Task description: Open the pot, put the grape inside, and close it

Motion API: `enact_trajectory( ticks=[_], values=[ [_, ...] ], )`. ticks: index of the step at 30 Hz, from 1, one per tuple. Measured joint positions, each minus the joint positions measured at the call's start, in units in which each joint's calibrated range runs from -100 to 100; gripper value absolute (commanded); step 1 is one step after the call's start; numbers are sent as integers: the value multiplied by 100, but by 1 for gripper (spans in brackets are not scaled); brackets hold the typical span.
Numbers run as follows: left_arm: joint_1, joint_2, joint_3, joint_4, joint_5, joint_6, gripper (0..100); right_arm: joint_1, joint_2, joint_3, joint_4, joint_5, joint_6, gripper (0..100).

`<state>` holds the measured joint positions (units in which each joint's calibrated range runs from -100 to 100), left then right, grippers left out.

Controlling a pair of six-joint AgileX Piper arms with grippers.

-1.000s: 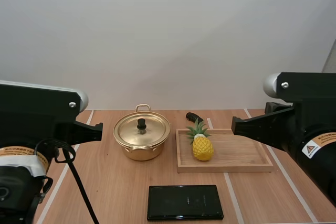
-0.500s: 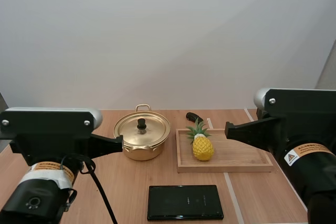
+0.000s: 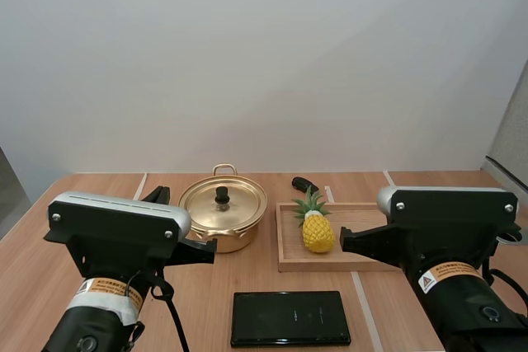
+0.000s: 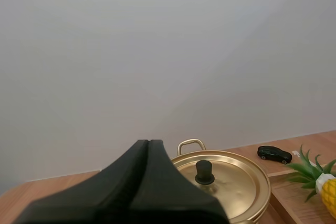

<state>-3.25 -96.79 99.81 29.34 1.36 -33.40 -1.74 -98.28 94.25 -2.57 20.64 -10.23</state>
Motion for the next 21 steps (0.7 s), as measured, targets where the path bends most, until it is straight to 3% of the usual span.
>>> enact_trajectory(
  ticks=[7,14,21],
  values=[
    [0,0,12,-47,128,-134,0,0,0,480,-32,-44,0,0],
    [0,0,12,-135,1293,-451,0,0,0,559,-43,-25,0,0],
    [0,0,12,-166,1932,-771,0,0,0,575,-43,739,65,0]
  ],
)
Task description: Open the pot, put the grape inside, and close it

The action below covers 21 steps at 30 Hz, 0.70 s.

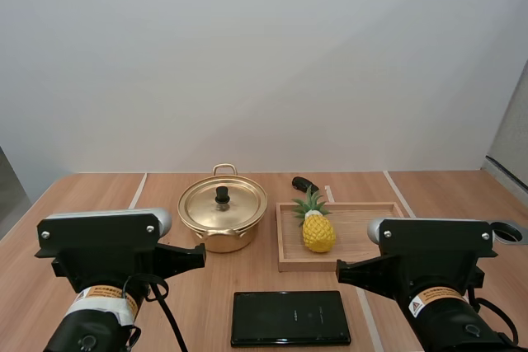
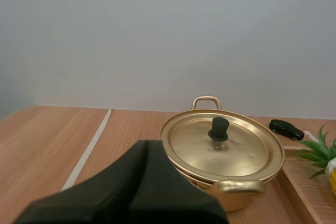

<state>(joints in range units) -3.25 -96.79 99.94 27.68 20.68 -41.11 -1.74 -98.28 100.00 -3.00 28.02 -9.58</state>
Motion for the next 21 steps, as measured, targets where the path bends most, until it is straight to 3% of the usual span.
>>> enact_trajectory(
  ticks=[9,21],
  values=[
    [0,0,0,-357,1059,-52,0,61,0,0,80,149,59,0],
    [0,0,0,-386,1092,-81,0,61,0,0,80,149,59,0]
  ],
)
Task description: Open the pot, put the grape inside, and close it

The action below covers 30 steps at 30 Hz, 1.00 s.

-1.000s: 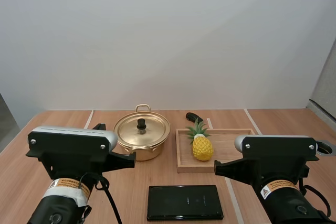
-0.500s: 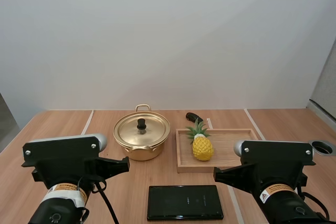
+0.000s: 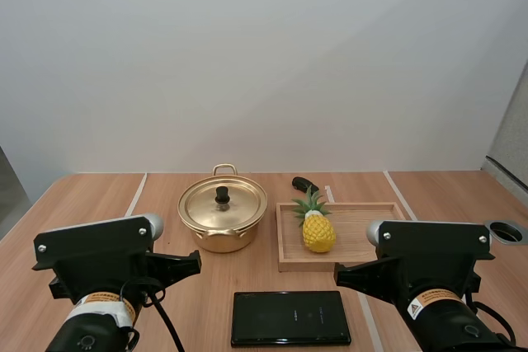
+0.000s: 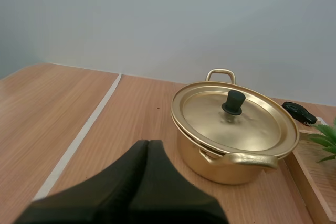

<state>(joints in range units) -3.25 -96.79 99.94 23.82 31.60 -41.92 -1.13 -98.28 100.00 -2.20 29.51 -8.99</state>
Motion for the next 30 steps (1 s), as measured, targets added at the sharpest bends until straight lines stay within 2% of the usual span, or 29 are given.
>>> enact_trajectory(
  ticks=[30],
  values=[
    [0,-281,0,0,20,0,0,17,22,0,0,0,0,0]
  ],
)
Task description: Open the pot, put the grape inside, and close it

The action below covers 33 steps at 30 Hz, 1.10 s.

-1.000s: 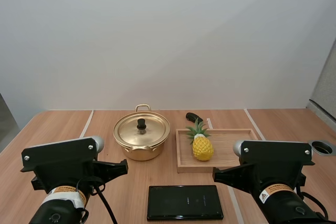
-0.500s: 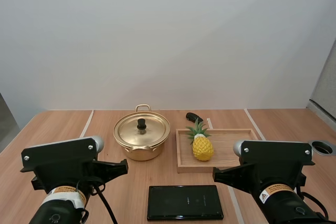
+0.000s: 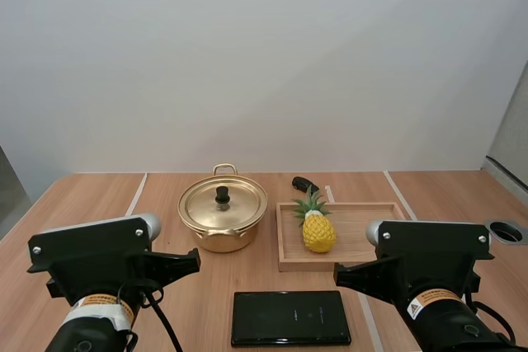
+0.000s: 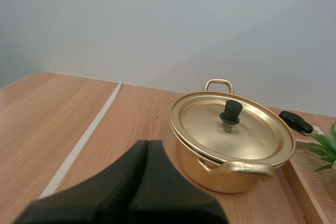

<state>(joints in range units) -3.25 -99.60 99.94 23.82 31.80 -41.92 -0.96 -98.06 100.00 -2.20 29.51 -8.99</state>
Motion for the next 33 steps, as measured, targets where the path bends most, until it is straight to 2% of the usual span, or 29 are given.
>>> enact_trajectory(
  ticks=[3,8,13,24,29,33],
  values=[
    [0,0,0,0,0,15,0,0,0,0,0,0,0,0],
    [0,0,0,-26,0,542,0,0,0,0,0,0,0,0],
    [0,0,0,-1026,0,1137,0,0,0,0,0,0,0,0],
    [0,0,0,-1746,0,1821,0,0,0,0,0,0,0,0],
    [131,0,0,-1950,0,2106,0,0,0,0,0,0,0,0],
    [141,0,0,-1954,0,2134,0,0,0,0,0,0,0,0]
  ],
)
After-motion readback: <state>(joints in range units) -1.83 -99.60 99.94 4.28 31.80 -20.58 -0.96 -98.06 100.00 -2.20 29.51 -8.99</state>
